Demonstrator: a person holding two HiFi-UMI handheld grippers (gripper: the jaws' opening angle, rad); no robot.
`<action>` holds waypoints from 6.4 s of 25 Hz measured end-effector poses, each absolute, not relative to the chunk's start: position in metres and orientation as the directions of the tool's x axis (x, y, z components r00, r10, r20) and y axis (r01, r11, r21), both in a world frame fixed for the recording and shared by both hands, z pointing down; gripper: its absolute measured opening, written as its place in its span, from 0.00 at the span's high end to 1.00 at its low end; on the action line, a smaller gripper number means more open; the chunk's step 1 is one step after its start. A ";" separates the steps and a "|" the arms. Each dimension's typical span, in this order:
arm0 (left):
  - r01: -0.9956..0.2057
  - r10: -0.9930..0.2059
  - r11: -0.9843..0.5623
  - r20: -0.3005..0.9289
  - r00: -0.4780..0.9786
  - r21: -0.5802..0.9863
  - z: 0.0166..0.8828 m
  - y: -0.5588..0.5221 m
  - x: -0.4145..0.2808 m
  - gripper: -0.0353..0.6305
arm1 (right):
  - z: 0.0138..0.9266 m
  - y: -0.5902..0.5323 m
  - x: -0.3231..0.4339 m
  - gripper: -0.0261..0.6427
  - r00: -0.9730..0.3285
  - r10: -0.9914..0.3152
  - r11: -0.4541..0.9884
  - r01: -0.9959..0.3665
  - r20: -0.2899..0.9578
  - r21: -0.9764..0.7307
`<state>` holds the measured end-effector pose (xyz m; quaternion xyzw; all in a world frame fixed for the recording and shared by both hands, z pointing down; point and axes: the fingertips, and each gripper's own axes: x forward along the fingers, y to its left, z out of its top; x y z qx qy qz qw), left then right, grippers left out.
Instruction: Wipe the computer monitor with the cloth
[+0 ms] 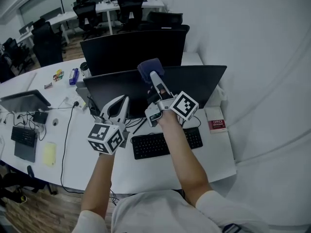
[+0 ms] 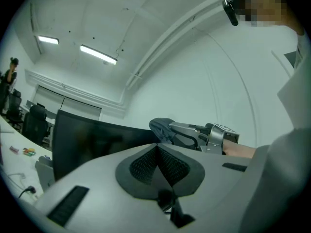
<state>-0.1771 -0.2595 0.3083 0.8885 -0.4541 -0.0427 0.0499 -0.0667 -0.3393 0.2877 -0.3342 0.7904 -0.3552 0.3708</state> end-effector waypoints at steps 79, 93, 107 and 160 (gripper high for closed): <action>-0.927 -0.913 -0.292 0.219 0.344 0.237 0.499 -0.198 -0.393 0.94 | 0.612 -0.285 -0.348 0.78 -0.594 -0.723 0.492 -0.802 0.353 -0.340; -0.924 -0.904 -0.274 0.256 0.342 0.266 0.526 -0.193 -0.393 0.94 | 0.662 -0.272 -0.348 0.78 -0.646 -0.645 0.386 -0.736 0.408 -0.556; -0.923 -0.898 -0.282 0.265 0.350 0.264 0.529 -0.194 -0.385 0.94 | 0.676 -0.274 -0.325 0.78 -0.689 -0.697 -0.020 -0.258 0.198 -0.966; -0.867 -0.818 -0.430 0.297 0.493 0.254 0.527 -0.224 -0.144 0.94 | 0.665 -0.311 -0.041 0.78 -0.511 -0.838 -0.065 -0.254 0.191 -0.965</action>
